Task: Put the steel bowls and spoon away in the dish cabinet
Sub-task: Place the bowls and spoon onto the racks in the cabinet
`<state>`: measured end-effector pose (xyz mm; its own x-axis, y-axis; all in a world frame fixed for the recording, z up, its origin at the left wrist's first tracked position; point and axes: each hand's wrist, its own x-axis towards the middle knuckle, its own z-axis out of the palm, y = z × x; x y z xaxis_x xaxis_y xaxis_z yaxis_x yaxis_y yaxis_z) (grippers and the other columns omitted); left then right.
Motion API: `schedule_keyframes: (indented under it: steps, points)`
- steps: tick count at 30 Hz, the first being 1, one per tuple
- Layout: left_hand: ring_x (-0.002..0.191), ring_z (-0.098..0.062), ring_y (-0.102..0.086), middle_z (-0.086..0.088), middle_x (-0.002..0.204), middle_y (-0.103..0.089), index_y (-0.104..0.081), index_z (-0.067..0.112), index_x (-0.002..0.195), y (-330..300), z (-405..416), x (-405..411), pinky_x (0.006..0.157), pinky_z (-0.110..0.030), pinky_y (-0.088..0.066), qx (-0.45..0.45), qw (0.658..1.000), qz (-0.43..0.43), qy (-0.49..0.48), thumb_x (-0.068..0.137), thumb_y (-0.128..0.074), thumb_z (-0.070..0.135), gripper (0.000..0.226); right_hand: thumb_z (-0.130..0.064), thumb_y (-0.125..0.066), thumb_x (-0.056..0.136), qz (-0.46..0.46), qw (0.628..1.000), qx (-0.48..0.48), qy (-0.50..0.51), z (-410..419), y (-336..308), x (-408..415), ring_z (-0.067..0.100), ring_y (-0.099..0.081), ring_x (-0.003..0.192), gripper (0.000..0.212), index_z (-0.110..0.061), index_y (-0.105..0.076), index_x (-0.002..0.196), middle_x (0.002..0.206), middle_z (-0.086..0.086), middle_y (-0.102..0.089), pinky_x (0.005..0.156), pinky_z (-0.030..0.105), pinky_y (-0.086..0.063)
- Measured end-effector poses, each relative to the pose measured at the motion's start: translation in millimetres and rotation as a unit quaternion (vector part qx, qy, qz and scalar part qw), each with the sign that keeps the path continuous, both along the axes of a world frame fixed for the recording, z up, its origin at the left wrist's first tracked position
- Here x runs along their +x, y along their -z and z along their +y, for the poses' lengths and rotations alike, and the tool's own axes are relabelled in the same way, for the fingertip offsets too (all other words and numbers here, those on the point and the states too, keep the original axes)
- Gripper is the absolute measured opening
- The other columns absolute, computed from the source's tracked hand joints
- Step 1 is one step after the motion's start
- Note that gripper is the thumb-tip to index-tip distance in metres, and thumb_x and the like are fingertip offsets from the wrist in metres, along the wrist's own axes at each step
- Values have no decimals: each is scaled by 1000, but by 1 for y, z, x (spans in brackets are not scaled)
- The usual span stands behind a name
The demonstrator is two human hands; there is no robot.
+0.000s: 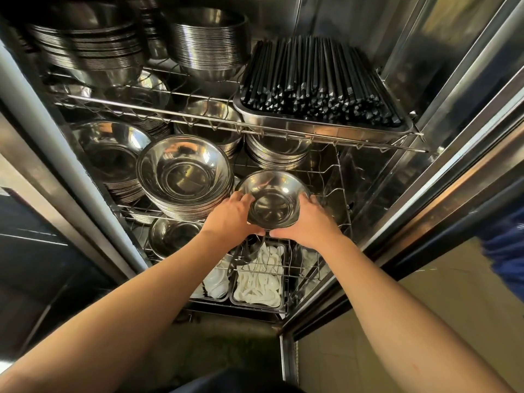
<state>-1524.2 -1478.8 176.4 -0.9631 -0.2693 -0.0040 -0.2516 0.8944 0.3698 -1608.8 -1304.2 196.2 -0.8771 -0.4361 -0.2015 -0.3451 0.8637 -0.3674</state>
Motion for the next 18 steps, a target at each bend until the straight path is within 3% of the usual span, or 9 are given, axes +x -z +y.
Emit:
schedule_keyframes:
  steps: [7, 10, 13, 18]
  points:
    - [123, -23, -53, 0, 134, -54, -44, 24, 141, 1, 4, 11, 92, -43, -52, -33, 999, 5, -4, 80, -68, 60, 75, -79, -69, 66, 3, 998, 52, -31, 4, 3, 1, 36, -19, 152, 133, -18, 2, 161, 168, 15, 6, 115, 52, -32]
    - [123, -25, -53, -1, 137, -52, -44, 22, 142, 3, 5, 17, 94, -42, -51, -51, 999, -7, -1, 86, -67, 52, 67, -81, -65, 68, 1, 998, 60, -34, 6, 5, 2, 38, -20, 151, 130, -19, 1, 161, 168, 14, 9, 114, 54, -33]
    - [124, -28, -52, -2, 141, -46, -43, 20, 144, 5, 2, 25, 97, -43, -51, -66, 997, -30, -6, 87, -69, 42, 66, -82, -60, 72, 50, 995, 72, -50, 7, 7, 4, 39, -30, 147, 121, -15, -10, 159, 168, 16, -6, 110, 54, -38]
    - [124, -32, -55, -4, 143, -48, -48, 20, 137, 1, 3, 40, 94, -45, -51, -90, 994, -59, -15, 88, -69, 40, 57, -59, -60, 88, 139, 983, 68, -98, 15, 8, 19, 31, -50, 129, 70, -14, -48, 140, 141, 9, -52, 95, 48, -53]
